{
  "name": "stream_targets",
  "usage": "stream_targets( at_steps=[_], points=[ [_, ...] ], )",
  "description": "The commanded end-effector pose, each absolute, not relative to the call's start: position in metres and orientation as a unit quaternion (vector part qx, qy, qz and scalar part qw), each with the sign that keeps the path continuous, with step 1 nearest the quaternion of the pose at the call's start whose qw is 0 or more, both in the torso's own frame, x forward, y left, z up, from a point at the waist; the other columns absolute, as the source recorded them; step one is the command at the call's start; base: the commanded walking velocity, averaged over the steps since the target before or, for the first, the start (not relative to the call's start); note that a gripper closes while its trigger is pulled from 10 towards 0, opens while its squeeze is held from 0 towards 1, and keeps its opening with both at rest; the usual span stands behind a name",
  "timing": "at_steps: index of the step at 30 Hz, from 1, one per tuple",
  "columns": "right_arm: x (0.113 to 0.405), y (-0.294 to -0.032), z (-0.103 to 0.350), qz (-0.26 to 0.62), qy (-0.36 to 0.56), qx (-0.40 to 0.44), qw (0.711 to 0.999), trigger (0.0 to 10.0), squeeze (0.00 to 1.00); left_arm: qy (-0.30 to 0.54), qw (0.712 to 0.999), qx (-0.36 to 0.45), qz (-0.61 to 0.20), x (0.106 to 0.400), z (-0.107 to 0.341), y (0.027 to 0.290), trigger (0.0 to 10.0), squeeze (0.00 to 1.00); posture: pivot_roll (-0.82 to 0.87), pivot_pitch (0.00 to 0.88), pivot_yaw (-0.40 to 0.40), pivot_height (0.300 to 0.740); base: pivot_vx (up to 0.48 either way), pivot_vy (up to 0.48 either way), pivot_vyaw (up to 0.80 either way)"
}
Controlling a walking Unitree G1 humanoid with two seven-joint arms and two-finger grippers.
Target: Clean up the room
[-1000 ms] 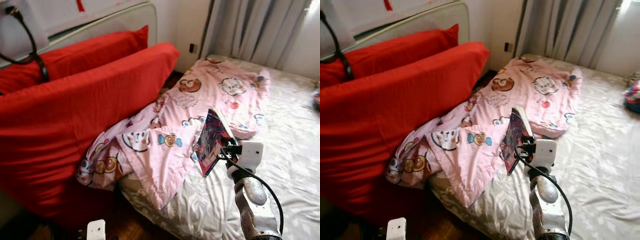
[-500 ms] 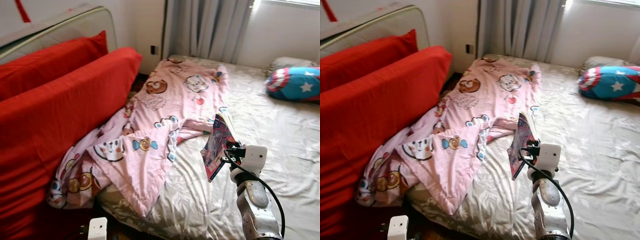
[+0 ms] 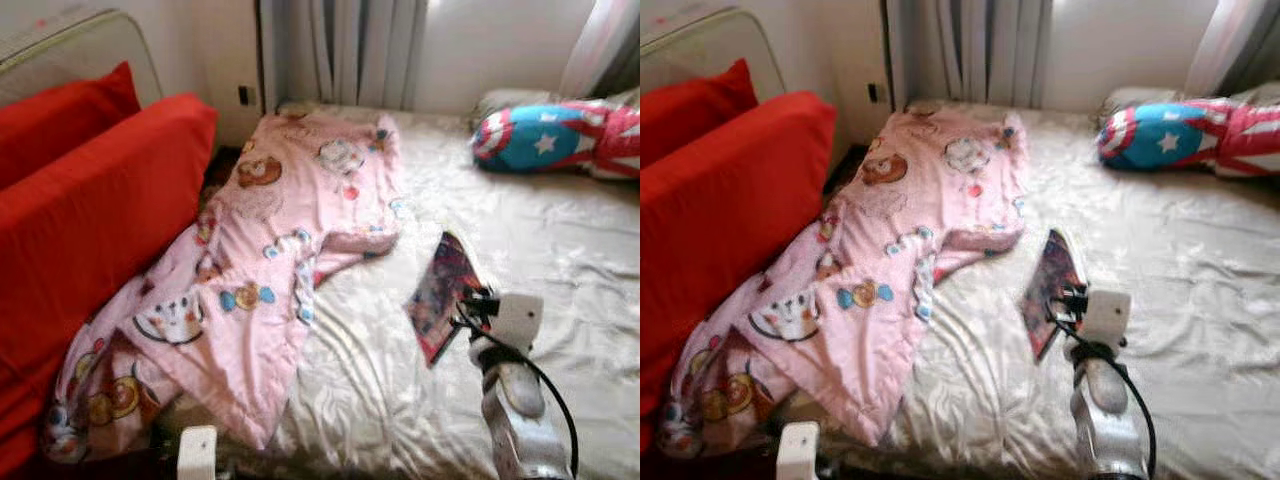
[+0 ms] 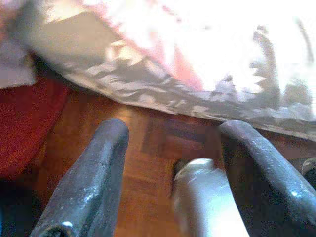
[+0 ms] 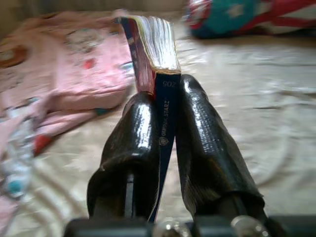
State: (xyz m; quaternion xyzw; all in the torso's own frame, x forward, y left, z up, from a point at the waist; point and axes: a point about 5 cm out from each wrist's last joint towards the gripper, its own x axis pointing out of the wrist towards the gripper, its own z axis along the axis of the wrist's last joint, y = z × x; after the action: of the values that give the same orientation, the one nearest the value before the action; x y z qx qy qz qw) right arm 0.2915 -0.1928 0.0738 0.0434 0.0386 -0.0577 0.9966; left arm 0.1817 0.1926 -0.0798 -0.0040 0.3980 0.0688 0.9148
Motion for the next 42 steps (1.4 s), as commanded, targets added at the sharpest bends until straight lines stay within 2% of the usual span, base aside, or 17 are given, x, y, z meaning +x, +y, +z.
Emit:
stream_targets(
  at_steps=[1, 10, 24, 30, 34, 42],
  points=[
    [0.295, -0.188, 0.085, -0.053, 0.012, 0.044, 0.998, 10.0, 0.0, 0.413, 0.908, 0.001, 0.076, 0.174, -0.083, 0.197, 10.0, 0.0, -0.12, 0.146, -0.03, 0.74, 0.0, 0.0, -0.78],
    [0.297, -0.187, 0.088, -0.052, 0.007, 0.045, 0.998, 10.0, 0.0, 0.412, 0.908, 0.013, 0.077, 0.176, -0.082, 0.199, 10.0, 0.0, -0.13, 0.169, -0.025, 0.74, 0.0, 0.0, -0.73],
    [0.297, -0.18, 0.088, -0.034, 0.006, 0.037, 0.999, 10.0, 0.0, 0.413, 0.908, 0.019, 0.072, 0.178, -0.082, 0.197, 10.0, 0.0, -0.13, 0.19, -0.01, 0.74, 0.0, -0.401, 0.0],
    [0.296, -0.178, 0.089, -0.026, 0.0, -0.001, 1.0, 10.0, 0.0, 0.416, 0.906, 0.022, 0.072, 0.177, -0.082, 0.199, 10.0, 0.0, -0.12, 0.196, -0.006, 0.74, 0.0, -0.426, 0.0],
    [0.296, -0.178, 0.09, -0.027, -0.004, 0.002, 1.0, 10.0, 0.0, 0.416, 0.906, 0.022, 0.071, 0.177, -0.082, 0.199, 10.0, 0.0, -0.13, 0.198, -0.004, 0.74, 0.0, -0.426, 0.55],
    [0.296, -0.18, 0.091, -0.036, -0.004, 0.003, 0.999, 10.0, 0.0, 0.419, 0.905, 0.023, 0.07, 0.175, -0.083, 0.2, 10.0, 0.0, -0.13, 0.199, -0.003, 0.74, 0.0, -0.426, 0.0]
  ],
)
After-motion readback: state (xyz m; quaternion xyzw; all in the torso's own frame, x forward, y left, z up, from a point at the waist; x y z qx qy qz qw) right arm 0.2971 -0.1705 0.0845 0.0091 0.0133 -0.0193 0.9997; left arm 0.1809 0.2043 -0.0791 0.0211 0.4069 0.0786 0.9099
